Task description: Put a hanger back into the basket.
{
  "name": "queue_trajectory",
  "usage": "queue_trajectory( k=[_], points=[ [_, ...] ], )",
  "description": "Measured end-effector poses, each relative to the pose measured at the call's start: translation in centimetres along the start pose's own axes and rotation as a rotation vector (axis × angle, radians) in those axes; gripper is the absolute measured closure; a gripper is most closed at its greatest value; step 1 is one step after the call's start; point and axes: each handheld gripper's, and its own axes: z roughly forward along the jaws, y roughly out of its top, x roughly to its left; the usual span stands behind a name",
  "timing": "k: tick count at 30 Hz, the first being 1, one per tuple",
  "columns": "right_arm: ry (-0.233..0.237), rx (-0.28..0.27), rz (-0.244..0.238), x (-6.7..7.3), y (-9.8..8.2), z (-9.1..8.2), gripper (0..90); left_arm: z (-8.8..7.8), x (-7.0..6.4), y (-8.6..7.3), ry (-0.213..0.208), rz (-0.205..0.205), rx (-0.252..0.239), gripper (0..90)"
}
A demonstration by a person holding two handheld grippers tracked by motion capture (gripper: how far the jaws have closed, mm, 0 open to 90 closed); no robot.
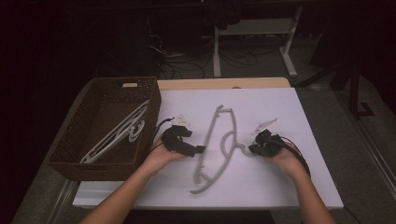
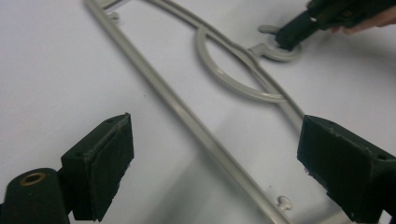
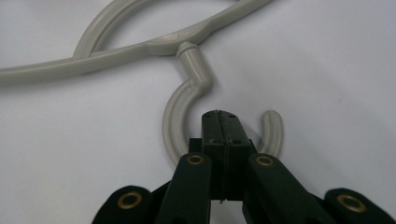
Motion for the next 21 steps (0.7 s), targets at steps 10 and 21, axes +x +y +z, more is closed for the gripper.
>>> queue_trajectory(
  k=[10,21],
  points=[
    [0.010,0.004,-0.020,2.8,-2.6,-1.7,89.0,-0.3,0.2,0.0,0.008,0.001,-0.005,11.8],
    [0.178,-0.130,-0.047,5.7,-1.3,-3.1,88.5,-0.8,0.0,0.5,-0.002,0.009,-0.030,12.3]
  ],
)
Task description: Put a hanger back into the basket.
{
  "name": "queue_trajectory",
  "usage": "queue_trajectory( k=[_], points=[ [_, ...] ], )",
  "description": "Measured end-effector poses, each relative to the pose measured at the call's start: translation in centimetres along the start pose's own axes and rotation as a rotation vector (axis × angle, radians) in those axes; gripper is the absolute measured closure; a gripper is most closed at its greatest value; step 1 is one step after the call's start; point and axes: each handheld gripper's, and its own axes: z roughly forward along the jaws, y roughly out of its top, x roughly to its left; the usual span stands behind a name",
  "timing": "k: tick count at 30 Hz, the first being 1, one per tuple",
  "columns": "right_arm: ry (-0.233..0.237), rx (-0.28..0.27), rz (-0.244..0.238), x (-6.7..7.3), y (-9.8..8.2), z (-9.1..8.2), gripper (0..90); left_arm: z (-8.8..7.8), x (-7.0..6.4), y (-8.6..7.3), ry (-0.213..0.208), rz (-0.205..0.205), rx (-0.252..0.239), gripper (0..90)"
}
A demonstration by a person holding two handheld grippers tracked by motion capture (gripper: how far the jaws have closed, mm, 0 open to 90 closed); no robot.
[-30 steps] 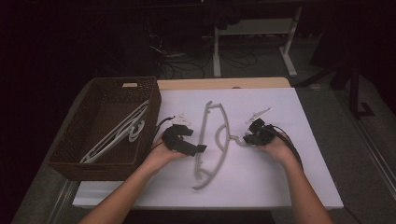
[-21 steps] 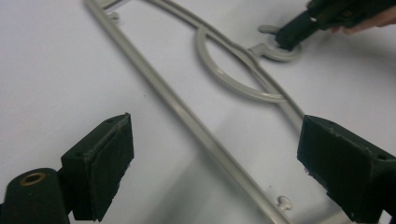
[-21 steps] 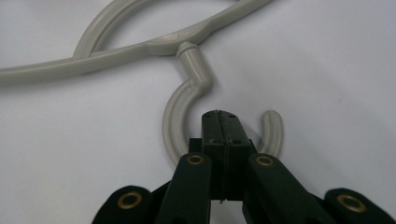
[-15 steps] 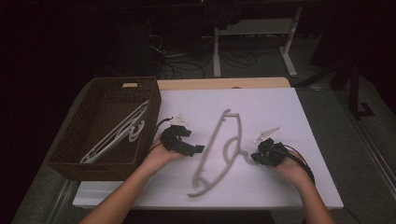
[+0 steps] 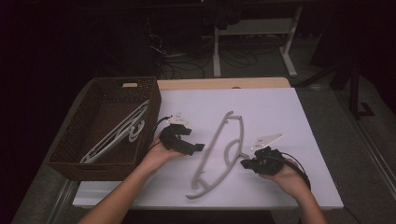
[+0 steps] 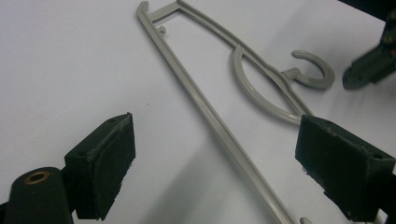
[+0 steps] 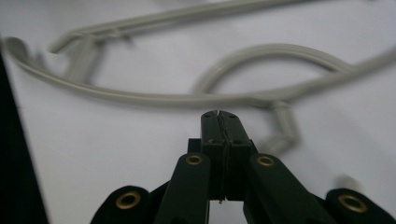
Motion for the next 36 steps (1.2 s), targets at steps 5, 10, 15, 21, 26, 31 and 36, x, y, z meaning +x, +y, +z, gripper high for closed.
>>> queue_trajectory(
  k=[5,10,15,21,26,31,36],
  points=[
    [0.053,0.015,-0.024,1.6,0.0,1.2,88.5,-0.2,0.0,0.0,-0.001,-0.001,-0.005,12.3],
    [0.106,0.038,-0.057,3.2,0.2,2.4,88.9,-0.3,0.0,0.1,-0.003,-0.001,-0.010,12.4],
    [0.137,0.077,-0.080,3.9,0.5,3.5,89.0,-0.3,0.0,0.1,-0.004,-0.001,-0.010,12.4],
    [0.152,0.089,-0.102,4.3,1.0,4.6,89.0,-0.3,0.0,0.1,0.000,-0.001,-0.005,12.4],
    [0.152,0.086,-0.125,4.3,2.1,5.6,89.1,-0.3,0.0,0.1,0.002,-0.002,-0.006,12.4],
    [0.150,0.082,-0.141,4.2,3.3,6.9,89.1,-0.4,0.0,0.1,0.004,-0.009,-0.012,12.5],
    [0.161,0.066,-0.139,4.0,4.8,8.4,89.1,-0.5,0.2,0.1,0.013,-0.021,-0.016,13.2]
  ],
)
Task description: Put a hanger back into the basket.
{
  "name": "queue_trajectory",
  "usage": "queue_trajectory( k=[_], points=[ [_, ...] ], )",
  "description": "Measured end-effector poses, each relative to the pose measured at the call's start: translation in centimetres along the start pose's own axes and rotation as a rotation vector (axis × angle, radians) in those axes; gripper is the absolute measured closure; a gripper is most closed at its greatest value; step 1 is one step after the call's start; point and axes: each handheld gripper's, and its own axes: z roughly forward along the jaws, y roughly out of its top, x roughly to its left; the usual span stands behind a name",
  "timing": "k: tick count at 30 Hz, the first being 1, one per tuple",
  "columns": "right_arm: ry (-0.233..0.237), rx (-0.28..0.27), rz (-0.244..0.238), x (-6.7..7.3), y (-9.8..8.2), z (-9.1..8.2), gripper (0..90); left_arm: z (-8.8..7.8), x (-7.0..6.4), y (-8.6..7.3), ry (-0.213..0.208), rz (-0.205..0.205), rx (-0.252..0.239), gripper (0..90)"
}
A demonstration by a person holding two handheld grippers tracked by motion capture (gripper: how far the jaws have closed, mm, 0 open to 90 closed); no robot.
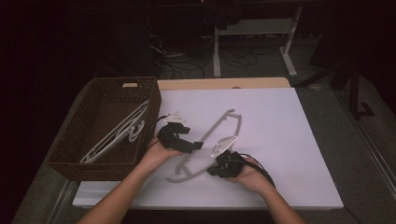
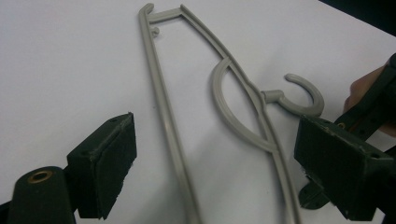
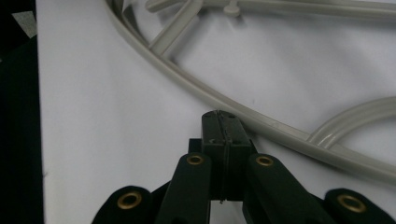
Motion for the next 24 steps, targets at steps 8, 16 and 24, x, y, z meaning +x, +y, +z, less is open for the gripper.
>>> queue_trajectory(
  k=[8,16,24],
  points=[
    [-0.007,-0.024,-0.007,-0.5,1.5,1.1,89.1,-0.1,0.1,0.0,0.003,-0.005,-0.002,13.2],
    [-0.038,-0.106,0.061,-1.0,-0.3,-2.7,84.4,-0.1,-0.1,-0.1,0.000,0.001,0.006,13.9],
    [-0.132,-0.170,0.155,-2.2,-3.3,-6.8,67.4,-0.5,-1.2,-0.6,-0.004,0.027,0.020,14.6]
  ],
)
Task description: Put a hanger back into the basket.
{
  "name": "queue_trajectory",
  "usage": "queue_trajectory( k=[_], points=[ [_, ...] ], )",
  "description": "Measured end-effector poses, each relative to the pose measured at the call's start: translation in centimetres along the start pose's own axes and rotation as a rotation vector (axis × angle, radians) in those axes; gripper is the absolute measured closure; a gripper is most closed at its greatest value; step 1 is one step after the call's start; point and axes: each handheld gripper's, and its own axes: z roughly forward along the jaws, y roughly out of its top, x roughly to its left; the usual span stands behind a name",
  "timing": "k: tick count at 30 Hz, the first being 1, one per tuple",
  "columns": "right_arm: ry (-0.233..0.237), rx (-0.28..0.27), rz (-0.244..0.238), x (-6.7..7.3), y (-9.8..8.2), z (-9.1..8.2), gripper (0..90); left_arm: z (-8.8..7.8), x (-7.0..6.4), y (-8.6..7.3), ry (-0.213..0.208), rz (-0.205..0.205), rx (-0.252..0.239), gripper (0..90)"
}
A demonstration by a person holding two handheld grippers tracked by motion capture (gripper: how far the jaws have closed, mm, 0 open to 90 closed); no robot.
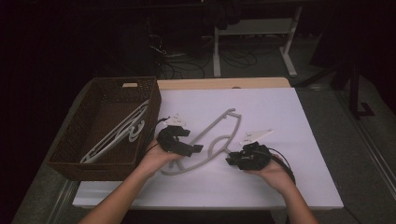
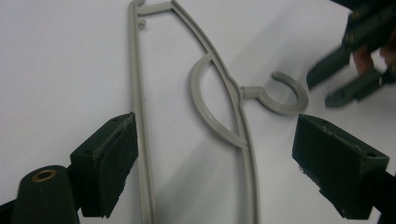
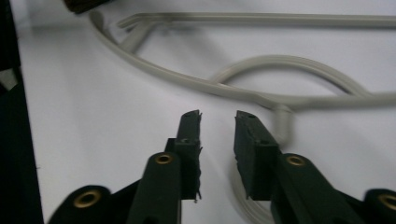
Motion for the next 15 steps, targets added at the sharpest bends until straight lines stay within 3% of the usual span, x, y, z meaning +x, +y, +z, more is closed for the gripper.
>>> queue_trajectory(
  k=[8,11,15],
  points=[
    [-0.083,-0.053,0.085,-1.4,-2.5,-2.4,47.7,0.9,-1.3,-1.4,-0.012,0.044,0.052,17.6],
    [-0.100,-0.072,0.096,-1.6,-2.8,-3.0,40.2,1.5,-1.7,-1.8,-0.012,0.063,0.067,21.7],
    [-0.111,-0.099,0.096,-1.9,-2.7,-3.2,36.7,2.5,-2.2,-2.1,-0.021,0.083,0.095,26.9]
  ],
)
